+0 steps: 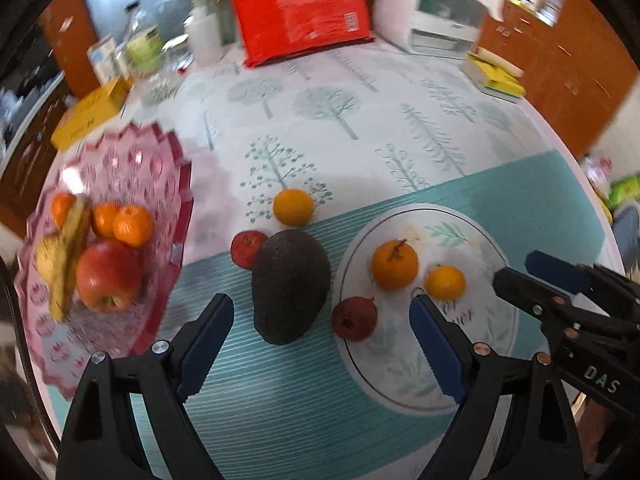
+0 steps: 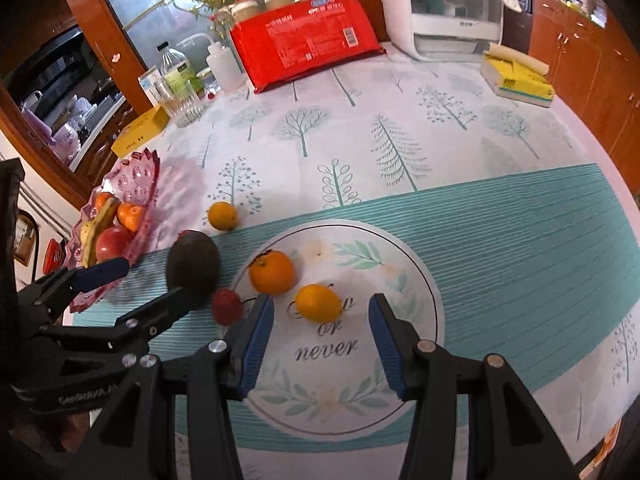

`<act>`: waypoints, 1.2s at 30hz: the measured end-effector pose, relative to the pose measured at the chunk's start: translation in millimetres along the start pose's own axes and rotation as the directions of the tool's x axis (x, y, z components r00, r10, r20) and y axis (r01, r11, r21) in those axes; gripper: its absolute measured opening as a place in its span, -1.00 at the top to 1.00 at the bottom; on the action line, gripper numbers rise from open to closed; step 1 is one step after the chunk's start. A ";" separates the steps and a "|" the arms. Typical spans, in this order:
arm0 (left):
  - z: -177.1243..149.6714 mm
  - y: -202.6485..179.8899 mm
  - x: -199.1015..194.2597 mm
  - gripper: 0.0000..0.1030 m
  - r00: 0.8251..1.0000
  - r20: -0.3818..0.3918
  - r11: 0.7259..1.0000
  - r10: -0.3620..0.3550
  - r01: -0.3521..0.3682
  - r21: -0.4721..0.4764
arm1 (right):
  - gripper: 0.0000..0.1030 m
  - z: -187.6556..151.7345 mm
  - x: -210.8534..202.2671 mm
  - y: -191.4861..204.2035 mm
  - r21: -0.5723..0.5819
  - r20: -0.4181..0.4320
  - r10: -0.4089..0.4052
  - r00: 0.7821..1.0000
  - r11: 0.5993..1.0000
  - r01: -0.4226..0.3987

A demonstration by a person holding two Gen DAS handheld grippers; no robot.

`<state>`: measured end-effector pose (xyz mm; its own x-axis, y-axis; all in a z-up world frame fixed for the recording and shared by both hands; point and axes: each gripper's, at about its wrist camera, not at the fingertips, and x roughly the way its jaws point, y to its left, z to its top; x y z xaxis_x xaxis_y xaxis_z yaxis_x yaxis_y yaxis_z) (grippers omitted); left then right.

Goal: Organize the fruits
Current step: 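Reach the left tool to the dark avocado while the right tool reaches an orange on the plate, then close the right tool on the orange while the left tool grips the avocado, lift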

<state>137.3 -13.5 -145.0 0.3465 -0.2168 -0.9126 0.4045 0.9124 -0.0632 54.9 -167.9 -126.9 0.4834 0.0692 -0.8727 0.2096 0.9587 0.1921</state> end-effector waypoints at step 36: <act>-5.3 43.7 49.7 -0.27 0.997 -0.025 0.956 -0.075 0.064 -0.287 | 0.22 33.5 97.4 28.8 -0.202 -0.236 0.239 0.942 0.936 -0.288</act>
<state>167.7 17.4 -195.2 0.2944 -0.2757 -0.9151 0.1660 0.9577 -0.2352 136.5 -142.8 -191.3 0.3051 0.3589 -0.8821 -0.1146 0.9334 0.3401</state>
